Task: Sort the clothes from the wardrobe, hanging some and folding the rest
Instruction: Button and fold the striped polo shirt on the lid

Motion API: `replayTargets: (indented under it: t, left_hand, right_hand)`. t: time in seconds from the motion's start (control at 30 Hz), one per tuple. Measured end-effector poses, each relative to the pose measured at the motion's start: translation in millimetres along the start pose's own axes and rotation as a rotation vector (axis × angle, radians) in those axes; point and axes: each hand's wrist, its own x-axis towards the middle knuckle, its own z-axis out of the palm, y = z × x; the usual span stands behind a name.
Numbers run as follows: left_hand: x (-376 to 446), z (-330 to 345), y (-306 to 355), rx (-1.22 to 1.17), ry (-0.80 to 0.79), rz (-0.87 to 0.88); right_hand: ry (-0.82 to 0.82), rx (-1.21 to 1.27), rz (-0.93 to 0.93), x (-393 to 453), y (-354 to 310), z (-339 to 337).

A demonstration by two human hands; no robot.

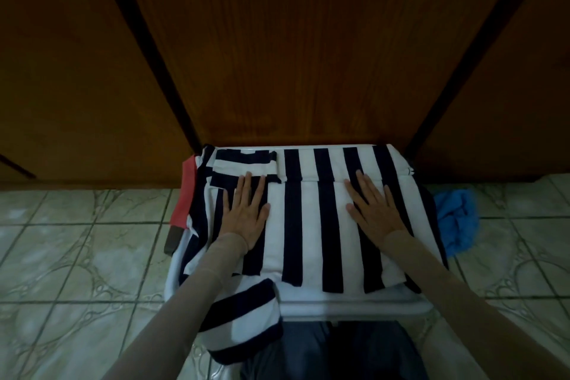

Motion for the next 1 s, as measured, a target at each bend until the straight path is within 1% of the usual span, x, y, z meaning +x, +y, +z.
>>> replayTargets:
  t: [0.03,0.07,0.1,0.13,0.2,0.27,0.33,0.37,0.4,0.43,0.47,0.5,0.57,0.63,0.7,0.8,0.87,0.93,1.0]
  left_hand:
    - [-6.6,0.3,0.3,-0.002,-0.008,0.000]
    - [-13.0,0.5,0.6,0.002,-0.024,0.000]
    - [-19.8,0.5,1.7,0.006,-0.048,0.002]
    - [-27.0,-0.6,3.2,0.010,-0.073,0.006]
    - [-40.9,-3.2,8.1,0.015,-0.131,0.013]
    - [-54.2,-7.8,14.1,0.005,-0.182,0.023]
    - [-65.6,-12.7,21.5,-0.022,-0.203,0.046]
    - [-70.2,-14.0,25.9,-0.032,-0.206,0.062]
    - [-73.9,-14.5,30.8,-0.040,-0.206,0.078]
    - [-76.7,-14.9,36.2,-0.043,-0.200,0.095]
    - [-78.7,-15.1,42.1,-0.048,-0.193,0.113]
    - [-80.6,-15.4,48.4,-0.060,-0.188,0.137]
    - [-84.3,-17.4,61.5,-0.083,-0.202,0.214]
    - [-89.3,-19.4,72.3,-0.067,-0.239,0.291]
    - [-94.0,-20.7,76.0,-0.033,-0.269,0.322]
    - [-96.3,-20.8,70.2,-0.001,-0.269,0.324]
    - [-98.5,-20.9,64.5,0.011,-0.253,0.327]
    - [-100.5,-22.3,59.0,0.012,-0.216,0.330]
    - [-101.1,-24.1,54.0,0.011,-0.177,0.334]
  right_hand:
    - [-0.032,0.014,0.000,-7.5,-1.0,-2.8]
    - [-0.013,0.001,-0.013,-13.4,-0.1,-2.9]
    - [-0.050,-0.021,-0.023,-20.8,0.8,-5.8]
    - [-0.037,-0.031,-0.057,-28.9,4.4,-4.4]
    - [-0.131,0.002,-0.073,-47.4,9.7,-9.9]
    - [-0.169,0.011,-0.104,-60.7,15.4,-17.2]
    - [-0.204,0.084,-0.122,-73.0,20.8,-22.4]
    - [-0.200,0.123,-0.145,-79.5,22.9,-26.9]
    - [-0.159,0.166,-0.159,-86.7,23.5,-30.8]
    - [-0.070,0.198,-0.169,-93.6,24.6,-33.2]
    - [-0.027,0.211,-0.157,-99.5,27.4,-35.9]
    - [-0.044,0.221,-0.127,-108.2,29.1,-40.8]
    - [-0.172,0.274,-0.059,-125.8,31.3,-47.4]
    - [-0.231,0.334,-0.025,-137.6,36.2,-49.6]
    - [-0.203,0.366,-0.042,-145.6,39.7,-48.0]
    - [-0.067,0.350,-0.013,-151.0,34.4,-39.0]
    - [0.019,0.289,0.092,-153.1,26.7,-34.9]
    - [0.056,0.242,0.239,-154.2,20.8,-34.4]
    - [0.105,0.247,0.301,-153.8,19.1,-36.2]
